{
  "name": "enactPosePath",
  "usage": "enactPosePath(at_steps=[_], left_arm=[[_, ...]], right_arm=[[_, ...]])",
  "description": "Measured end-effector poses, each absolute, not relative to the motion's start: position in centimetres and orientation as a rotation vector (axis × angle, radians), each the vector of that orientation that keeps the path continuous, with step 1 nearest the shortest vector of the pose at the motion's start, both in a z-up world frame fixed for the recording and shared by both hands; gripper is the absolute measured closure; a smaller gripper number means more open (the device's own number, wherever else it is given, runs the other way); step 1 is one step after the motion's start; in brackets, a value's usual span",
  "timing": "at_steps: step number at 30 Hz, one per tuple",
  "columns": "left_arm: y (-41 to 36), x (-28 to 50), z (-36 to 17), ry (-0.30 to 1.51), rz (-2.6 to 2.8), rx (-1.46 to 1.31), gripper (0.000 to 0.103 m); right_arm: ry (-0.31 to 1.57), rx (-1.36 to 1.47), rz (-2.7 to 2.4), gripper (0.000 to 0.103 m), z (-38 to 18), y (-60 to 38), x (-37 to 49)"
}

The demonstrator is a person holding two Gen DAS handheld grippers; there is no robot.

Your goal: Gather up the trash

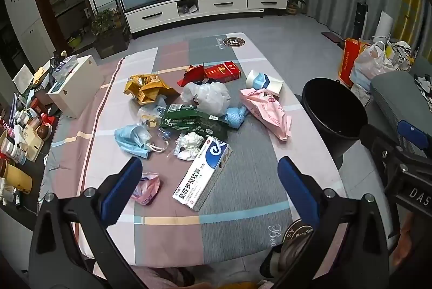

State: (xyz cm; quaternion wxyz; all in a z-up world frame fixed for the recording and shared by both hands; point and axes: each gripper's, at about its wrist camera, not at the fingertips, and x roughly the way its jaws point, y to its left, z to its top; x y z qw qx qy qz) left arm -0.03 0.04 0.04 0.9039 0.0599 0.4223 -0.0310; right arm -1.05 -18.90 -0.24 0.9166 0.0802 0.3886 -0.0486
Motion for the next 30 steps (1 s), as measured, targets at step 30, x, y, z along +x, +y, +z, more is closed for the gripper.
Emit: enactPosePath(at_steps=[30], left_arm=[[-0.1,-0.4,-0.2,0.878,-0.083,0.134,0.003]], right_arm=[[0.8,0.167,-0.12,0.003,0.3,-18.7,-1.1]])
